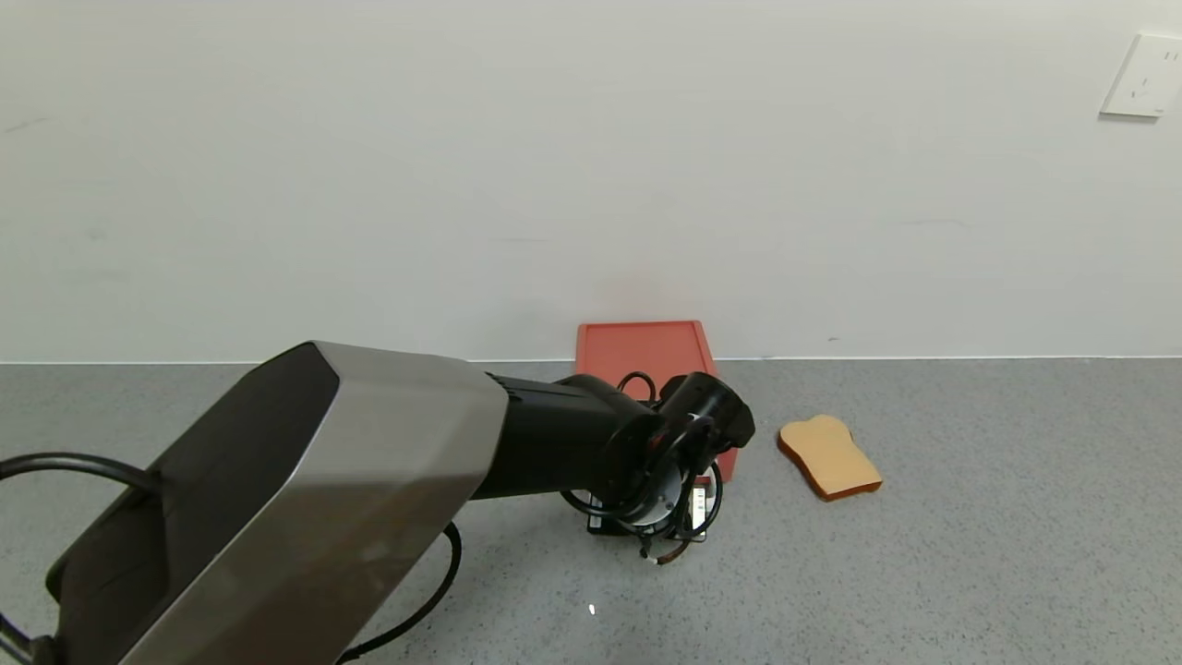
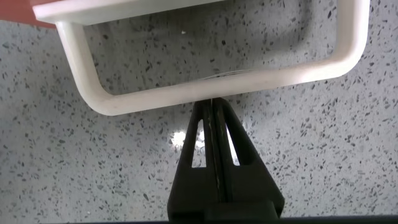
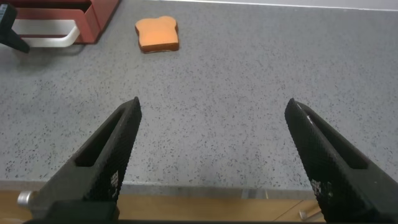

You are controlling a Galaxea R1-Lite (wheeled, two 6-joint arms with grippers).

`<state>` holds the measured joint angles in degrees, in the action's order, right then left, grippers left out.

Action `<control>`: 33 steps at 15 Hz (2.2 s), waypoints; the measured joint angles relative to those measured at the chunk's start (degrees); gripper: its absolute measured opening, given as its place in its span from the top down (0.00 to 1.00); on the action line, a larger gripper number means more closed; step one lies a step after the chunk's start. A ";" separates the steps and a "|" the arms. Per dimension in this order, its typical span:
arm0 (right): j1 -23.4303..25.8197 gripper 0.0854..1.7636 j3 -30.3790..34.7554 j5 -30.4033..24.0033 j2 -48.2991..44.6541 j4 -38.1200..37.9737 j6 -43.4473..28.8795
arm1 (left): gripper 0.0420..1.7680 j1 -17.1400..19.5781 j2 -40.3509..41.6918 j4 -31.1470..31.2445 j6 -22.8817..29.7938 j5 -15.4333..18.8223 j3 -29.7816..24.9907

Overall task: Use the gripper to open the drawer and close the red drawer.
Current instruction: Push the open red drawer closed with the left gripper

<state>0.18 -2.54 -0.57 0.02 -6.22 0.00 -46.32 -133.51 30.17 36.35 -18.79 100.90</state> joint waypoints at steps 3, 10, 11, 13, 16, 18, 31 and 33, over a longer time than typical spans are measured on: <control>0.00 0.04 0.00 -0.02 0.00 0.00 0.00 | 0.96 0.66 -0.69 -0.05 -0.96 0.00 1.46; 0.00 0.04 0.00 -0.02 0.00 0.11 0.00 | 0.96 2.54 -2.18 -2.08 -4.00 0.02 3.95; 0.00 0.04 -0.02 -0.02 0.00 0.13 0.00 | 0.96 2.78 -2.29 -2.52 -4.39 0.05 4.08; 0.00 0.04 -0.02 -0.02 0.00 0.11 0.00 | 0.96 3.19 -2.62 -3.58 -5.05 0.07 4.25; 0.00 0.04 -0.02 -0.02 0.00 0.11 0.00 | 0.96 3.63 -3.01 -4.00 -5.40 0.02 4.72; 0.00 0.04 -0.02 0.00 0.00 0.11 0.00 | 0.96 3.99 -3.36 -3.99 -5.85 0.05 5.46; 0.00 0.04 -0.02 -0.02 0.00 0.02 0.00 | 0.96 2.95 0.88 9.13 -5.53 1.37 5.44; 0.00 0.04 -0.02 -0.02 0.00 0.02 -0.02 | 0.96 2.76 3.83 10.89 -5.77 1.56 5.27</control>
<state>0.18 -2.56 -0.60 0.02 -6.19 -0.02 -43.57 -129.68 41.06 30.59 -17.23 106.17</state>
